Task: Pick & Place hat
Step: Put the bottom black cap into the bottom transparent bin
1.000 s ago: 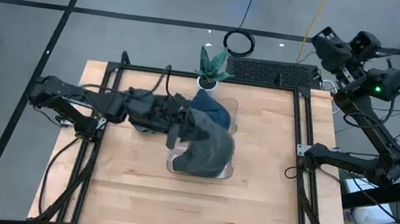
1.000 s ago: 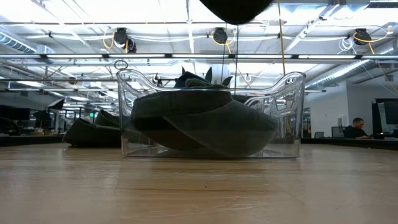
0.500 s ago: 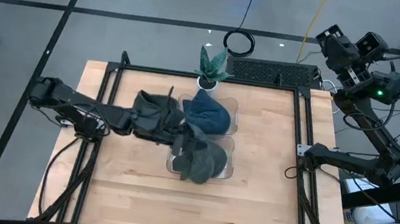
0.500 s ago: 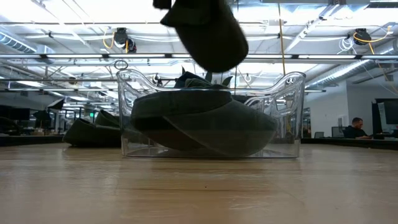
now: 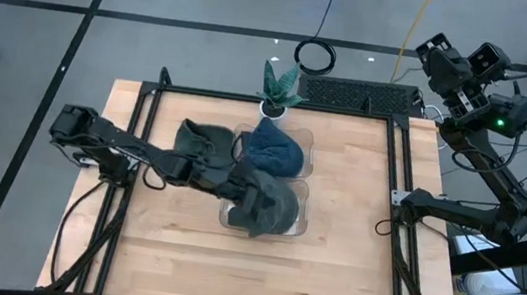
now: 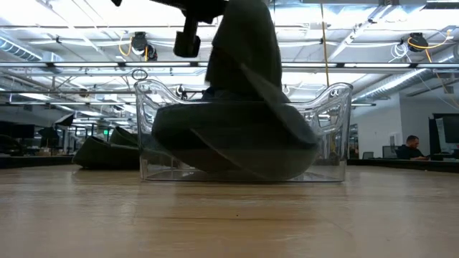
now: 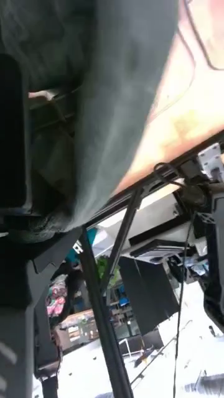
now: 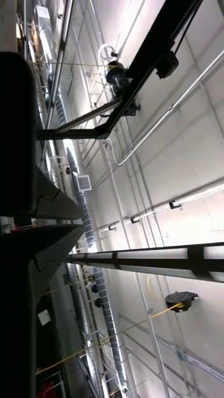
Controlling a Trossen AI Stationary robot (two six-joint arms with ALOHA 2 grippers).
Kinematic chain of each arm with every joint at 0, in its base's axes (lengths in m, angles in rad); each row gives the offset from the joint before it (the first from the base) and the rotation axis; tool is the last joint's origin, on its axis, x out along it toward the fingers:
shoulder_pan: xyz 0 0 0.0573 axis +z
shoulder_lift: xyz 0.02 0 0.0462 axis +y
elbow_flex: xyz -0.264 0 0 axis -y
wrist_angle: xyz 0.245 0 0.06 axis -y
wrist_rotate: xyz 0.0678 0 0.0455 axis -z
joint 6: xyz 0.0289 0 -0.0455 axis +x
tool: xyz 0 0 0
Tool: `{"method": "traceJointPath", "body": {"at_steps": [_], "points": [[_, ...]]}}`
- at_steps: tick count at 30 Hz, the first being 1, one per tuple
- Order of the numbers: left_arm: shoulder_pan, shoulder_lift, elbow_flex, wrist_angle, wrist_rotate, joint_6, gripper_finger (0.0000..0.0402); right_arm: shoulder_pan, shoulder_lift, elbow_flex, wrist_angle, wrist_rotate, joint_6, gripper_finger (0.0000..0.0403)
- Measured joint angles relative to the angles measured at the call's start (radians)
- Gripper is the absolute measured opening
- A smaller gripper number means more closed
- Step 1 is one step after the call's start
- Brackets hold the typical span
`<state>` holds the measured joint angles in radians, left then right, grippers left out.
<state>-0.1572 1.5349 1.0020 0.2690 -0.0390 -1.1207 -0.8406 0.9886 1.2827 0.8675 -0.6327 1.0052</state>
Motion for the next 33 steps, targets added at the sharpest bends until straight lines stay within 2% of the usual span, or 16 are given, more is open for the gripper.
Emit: {"method": "traceJointPath", "body": {"at_steps": [4, 12, 24, 28, 30, 33], "points": [[0.001, 0.012, 0.000, -0.040, 0.004, -0.036, 0.0018, 0.000, 0.000, 0.000, 0.000, -0.001, 0.000, 0.0011], [-0.001, 0.012, 0.001, -0.262, -0.007, -0.125, 0.0018, 0.000, 0.000, 0.000, -0.007, -0.082, 0.001, 0.0010], [-0.002, 0.012, 0.001, -0.529, -0.014, -0.239, 0.0018, 0.000, 0.000, 0.000, -0.009, -0.082, 0.003, 0.0007], [0.002, 0.012, 0.001, -0.551, 0.017, -0.268, 0.0018, 0.000, 0.000, 0.000, -0.009, -0.080, 0.001, 0.0007], [0.009, 0.010, 0.001, -0.527, 0.045, -0.269, 0.0036, 0.000, 0.000, 0.000, -0.009, -0.080, 0.001, 0.0006], [0.020, -0.001, 0.001, -0.517, 0.068, -0.250, 0.0093, 0.000, 0.000, 0.000, -0.009, -0.080, 0.001, 0.0006]]}}
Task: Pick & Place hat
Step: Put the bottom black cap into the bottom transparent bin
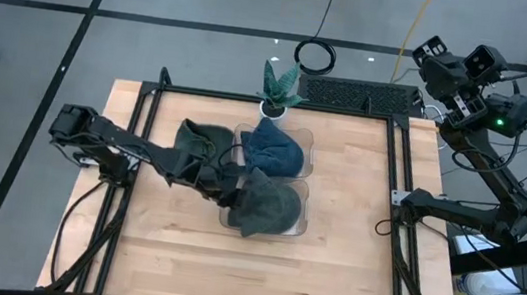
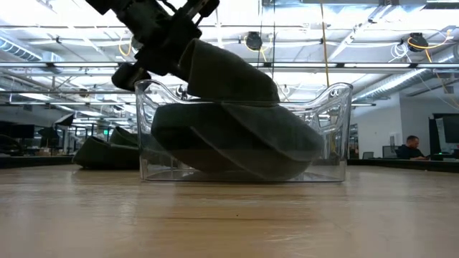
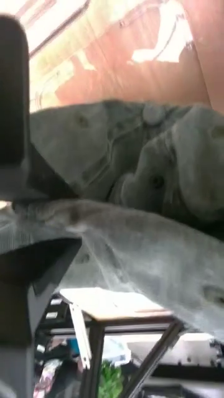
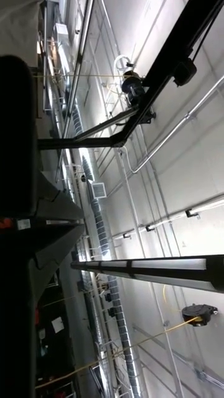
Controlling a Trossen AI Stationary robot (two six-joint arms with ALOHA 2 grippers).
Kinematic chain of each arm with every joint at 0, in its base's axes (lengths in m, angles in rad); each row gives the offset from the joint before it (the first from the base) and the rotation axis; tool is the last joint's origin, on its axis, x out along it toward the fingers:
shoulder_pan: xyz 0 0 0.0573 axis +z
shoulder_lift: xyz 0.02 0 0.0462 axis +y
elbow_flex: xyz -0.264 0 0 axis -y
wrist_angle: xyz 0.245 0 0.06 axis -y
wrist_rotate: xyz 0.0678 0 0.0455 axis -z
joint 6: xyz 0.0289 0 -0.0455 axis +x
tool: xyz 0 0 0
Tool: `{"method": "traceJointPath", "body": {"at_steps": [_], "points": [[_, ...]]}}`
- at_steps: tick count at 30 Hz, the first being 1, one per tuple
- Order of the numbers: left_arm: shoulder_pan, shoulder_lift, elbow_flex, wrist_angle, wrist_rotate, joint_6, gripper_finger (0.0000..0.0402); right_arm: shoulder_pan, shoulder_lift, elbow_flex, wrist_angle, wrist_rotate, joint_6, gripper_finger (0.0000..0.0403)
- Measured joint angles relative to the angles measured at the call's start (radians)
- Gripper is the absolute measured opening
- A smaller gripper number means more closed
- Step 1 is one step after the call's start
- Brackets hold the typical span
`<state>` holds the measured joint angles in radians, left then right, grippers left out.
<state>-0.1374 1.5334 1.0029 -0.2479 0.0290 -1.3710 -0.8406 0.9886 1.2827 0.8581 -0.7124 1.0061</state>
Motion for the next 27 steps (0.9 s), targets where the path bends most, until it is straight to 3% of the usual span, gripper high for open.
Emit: {"method": "traceJointPath", "body": {"at_steps": [6, 13, 17, 24, 27], "points": [[0.029, -0.018, 0.002, -0.024, 0.048, 0.004, 0.0208, 0.000, 0.000, 0.000, 0.000, -0.027, 0.001, 0.0006], [0.065, -0.072, -0.001, -0.143, 0.083, 0.006, 0.0288, 0.000, 0.000, 0.000, 0.000, -0.052, 0.015, 0.0006], [0.080, -0.113, 0.001, -0.149, 0.089, -0.004, 0.0309, 0.000, 0.000, 0.000, 0.001, -0.052, 0.027, 0.0006], [0.075, -0.150, 0.049, 0.035, -0.038, 0.056, 0.0312, 0.000, 0.000, 0.000, -0.002, -0.051, 0.019, 0.0006], [0.079, -0.147, 0.061, 0.004, -0.099, 0.093, 0.0303, 0.000, 0.001, 0.000, -0.003, -0.051, 0.003, 0.0006]]}}
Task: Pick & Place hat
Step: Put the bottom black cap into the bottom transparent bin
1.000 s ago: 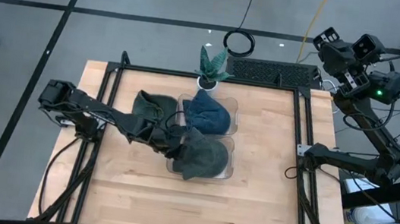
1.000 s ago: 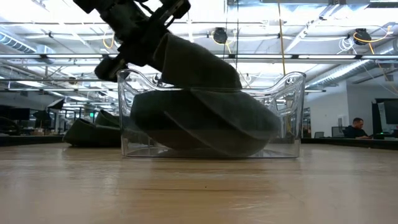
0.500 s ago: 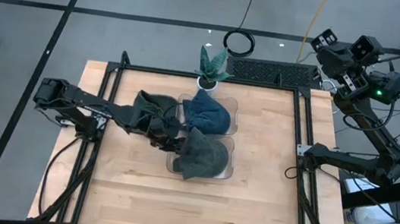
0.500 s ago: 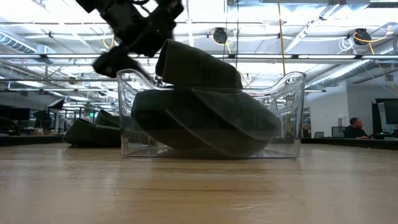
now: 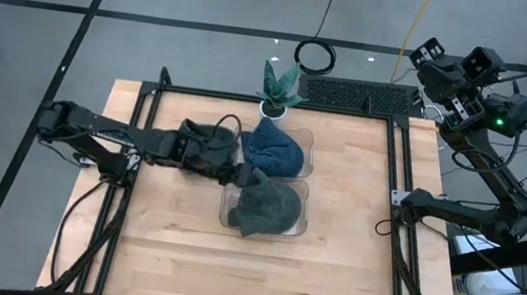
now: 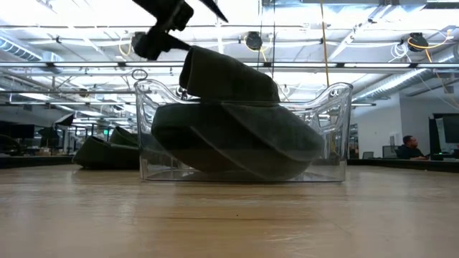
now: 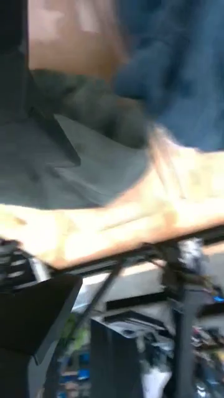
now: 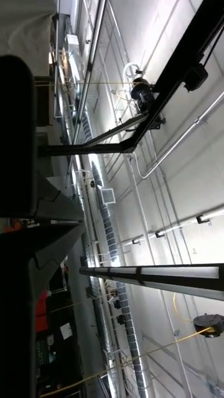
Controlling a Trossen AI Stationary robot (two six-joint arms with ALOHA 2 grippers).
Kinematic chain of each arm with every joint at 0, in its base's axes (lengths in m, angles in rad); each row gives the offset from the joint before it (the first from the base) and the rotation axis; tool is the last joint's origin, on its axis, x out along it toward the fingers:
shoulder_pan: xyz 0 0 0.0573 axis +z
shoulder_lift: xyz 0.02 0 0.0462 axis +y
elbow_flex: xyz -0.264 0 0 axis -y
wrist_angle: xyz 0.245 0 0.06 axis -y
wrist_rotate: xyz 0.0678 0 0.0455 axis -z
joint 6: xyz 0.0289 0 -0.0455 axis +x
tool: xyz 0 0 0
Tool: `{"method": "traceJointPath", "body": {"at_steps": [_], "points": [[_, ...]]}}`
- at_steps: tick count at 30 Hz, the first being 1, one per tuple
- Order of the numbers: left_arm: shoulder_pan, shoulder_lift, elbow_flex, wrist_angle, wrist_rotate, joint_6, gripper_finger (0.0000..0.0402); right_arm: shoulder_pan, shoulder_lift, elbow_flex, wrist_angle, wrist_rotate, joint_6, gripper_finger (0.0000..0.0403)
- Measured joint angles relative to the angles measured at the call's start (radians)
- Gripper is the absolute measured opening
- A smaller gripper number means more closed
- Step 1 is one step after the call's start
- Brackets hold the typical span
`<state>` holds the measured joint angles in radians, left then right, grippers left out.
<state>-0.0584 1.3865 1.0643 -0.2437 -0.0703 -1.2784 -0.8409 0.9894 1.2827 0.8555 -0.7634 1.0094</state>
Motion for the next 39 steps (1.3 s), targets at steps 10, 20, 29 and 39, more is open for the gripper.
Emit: {"method": "traceJointPath", "body": {"at_steps": [10, 20, 29, 39], "points": [[0.019, 0.087, 0.007, 0.149, -0.035, 0.014, 0.0263, 0.000, 0.002, 0.000, -0.011, 0.002, -0.003, 0.0006], [0.008, 0.201, 0.006, 0.110, -0.001, -0.031, 0.0255, 0.000, 0.002, 0.000, -0.013, 0.000, -0.001, 0.0006], [-0.031, 0.295, 0.006, 0.048, 0.063, -0.090, 0.0255, 0.000, 0.002, 0.000, -0.027, -0.001, -0.001, 0.0006], [-0.034, 0.294, 0.006, 0.029, 0.113, -0.081, 0.0255, 0.000, 0.002, 0.000, -0.027, -0.001, -0.001, 0.0006]]}}
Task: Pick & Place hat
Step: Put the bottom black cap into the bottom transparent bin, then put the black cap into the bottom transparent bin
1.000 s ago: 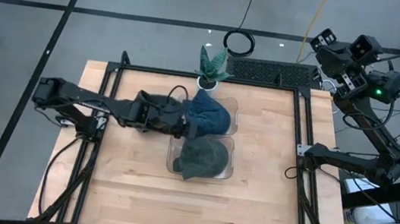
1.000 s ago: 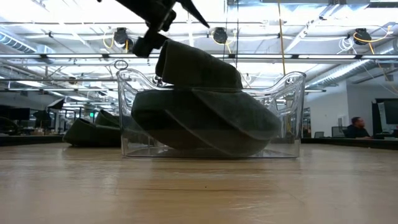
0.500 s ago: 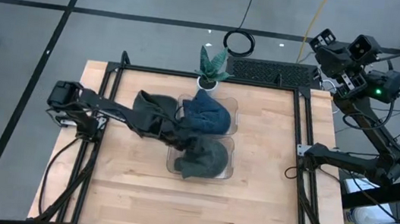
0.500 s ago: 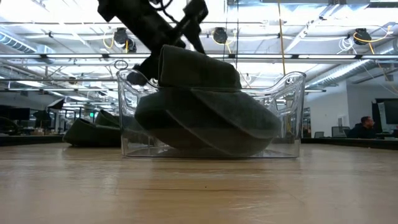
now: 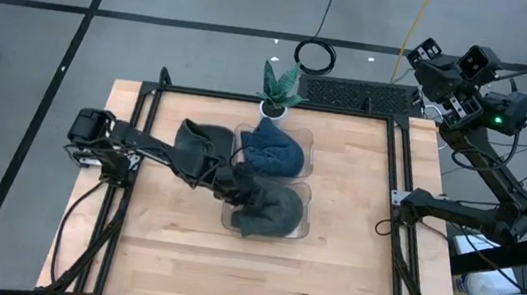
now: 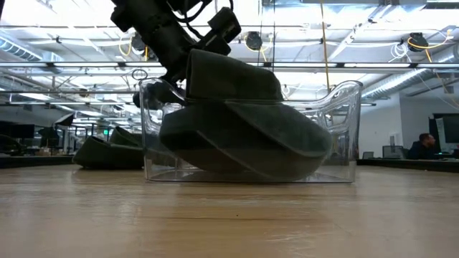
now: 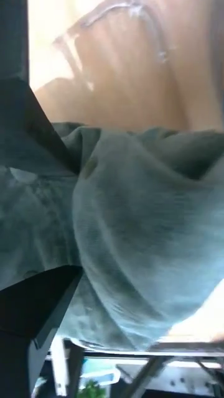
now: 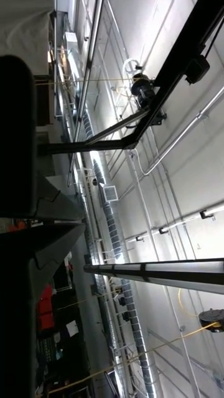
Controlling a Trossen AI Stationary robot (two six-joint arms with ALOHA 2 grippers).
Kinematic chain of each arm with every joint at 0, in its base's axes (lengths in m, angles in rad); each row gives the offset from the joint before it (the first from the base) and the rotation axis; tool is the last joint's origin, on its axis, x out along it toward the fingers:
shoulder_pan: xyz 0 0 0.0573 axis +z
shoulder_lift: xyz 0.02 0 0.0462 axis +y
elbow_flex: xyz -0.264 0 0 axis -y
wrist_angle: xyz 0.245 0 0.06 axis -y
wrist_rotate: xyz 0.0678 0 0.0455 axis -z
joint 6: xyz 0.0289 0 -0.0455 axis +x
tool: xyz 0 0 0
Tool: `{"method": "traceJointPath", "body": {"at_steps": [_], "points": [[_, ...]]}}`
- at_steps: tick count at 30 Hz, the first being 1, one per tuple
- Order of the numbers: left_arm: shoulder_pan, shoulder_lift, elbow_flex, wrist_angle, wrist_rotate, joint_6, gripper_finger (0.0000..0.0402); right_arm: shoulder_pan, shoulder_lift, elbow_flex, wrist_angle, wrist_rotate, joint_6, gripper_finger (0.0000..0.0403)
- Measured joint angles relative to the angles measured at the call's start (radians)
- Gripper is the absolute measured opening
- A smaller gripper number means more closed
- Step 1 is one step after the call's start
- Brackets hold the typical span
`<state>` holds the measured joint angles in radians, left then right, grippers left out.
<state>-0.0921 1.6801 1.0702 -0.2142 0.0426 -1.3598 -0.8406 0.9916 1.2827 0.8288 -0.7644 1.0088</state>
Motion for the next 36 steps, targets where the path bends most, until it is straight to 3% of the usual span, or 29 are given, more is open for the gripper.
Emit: {"method": "traceJointPath", "body": {"at_steps": [5, 15, 26, 33, 36], "points": [[0.000, -0.049, -0.001, -0.050, 0.063, 0.005, 0.0255, 0.000, 0.000, 0.000, 0.000, 0.000, 0.000, 0.0006], [0.019, -0.256, 0.000, -0.223, 0.004, 0.086, 0.0255, 0.000, 0.004, 0.000, -0.019, 0.000, -0.024, 0.0006], [0.034, -0.445, 0.000, -0.271, -0.003, 0.488, 0.0255, 0.000, 0.007, 0.000, -0.081, 0.000, -0.026, 0.0006], [0.112, -0.557, -0.002, -0.506, -0.018, 0.581, 0.0255, 0.011, 0.007, 0.000, -0.078, 0.001, -0.026, 0.0011], [0.178, -0.590, 0.000, -0.530, -0.016, 0.689, 0.0255, 0.020, 0.007, 0.000, -0.079, 0.000, -0.026, 0.0013]]}}
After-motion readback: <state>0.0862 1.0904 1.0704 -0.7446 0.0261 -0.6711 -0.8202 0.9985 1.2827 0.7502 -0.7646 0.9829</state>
